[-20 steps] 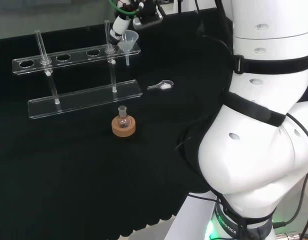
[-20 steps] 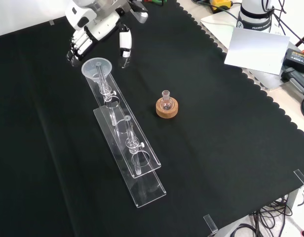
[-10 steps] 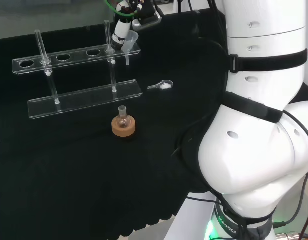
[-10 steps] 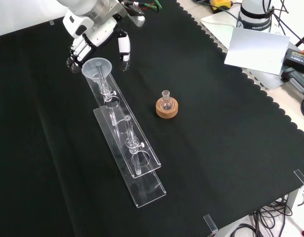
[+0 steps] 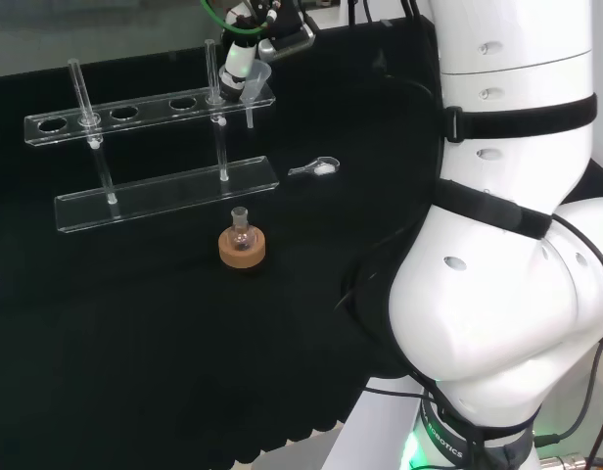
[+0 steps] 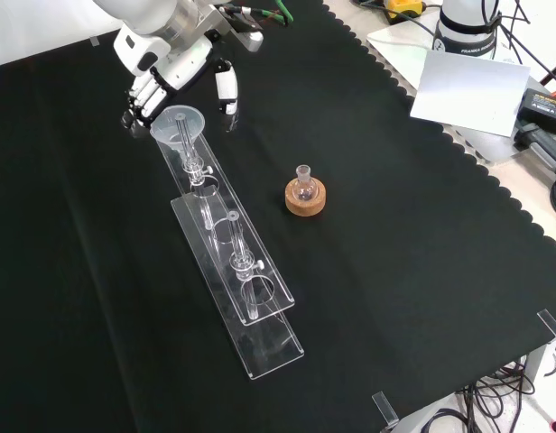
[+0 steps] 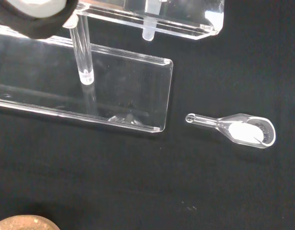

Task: Pick up the funnel from the transparent funnel stand.

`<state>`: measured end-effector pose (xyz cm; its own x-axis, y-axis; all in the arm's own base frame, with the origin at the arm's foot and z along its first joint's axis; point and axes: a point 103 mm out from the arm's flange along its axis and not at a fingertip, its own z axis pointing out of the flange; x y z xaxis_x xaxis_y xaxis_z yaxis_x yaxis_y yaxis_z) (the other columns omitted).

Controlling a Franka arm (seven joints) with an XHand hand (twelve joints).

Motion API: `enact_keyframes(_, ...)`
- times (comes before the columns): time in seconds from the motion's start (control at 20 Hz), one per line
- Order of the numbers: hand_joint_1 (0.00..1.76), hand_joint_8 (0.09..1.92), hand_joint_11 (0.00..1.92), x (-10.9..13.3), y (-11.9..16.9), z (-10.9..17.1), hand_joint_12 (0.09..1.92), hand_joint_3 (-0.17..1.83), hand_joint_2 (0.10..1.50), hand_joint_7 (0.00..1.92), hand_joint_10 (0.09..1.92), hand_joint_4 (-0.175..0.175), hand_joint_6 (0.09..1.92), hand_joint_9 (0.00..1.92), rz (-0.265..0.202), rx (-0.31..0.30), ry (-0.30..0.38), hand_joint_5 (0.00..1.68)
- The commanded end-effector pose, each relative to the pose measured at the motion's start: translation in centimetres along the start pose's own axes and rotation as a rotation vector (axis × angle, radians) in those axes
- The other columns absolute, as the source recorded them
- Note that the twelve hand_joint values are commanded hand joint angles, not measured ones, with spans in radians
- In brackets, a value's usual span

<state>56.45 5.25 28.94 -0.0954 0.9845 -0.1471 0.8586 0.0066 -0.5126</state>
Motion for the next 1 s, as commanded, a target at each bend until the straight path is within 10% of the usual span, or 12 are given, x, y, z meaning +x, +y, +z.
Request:
enact_keyframes(0.05, 0.77, 0.12, 0.34, 0.0, 0.1, 0.0, 1.50, 0.27, 0.65, 0.03, 0.90, 0.011, 0.09, 0.05, 0.003, 0.004, -0.003, 0.05)
enact_keyframes(1.0, 0.76, 0.45, 0.35, -0.3, 1.9, 1.1, 1.49, 0.43, 0.61, 0.00, 0.81, 0.007, 0.09, 0.23, 0.004, 0.002, -0.001, 0.16)
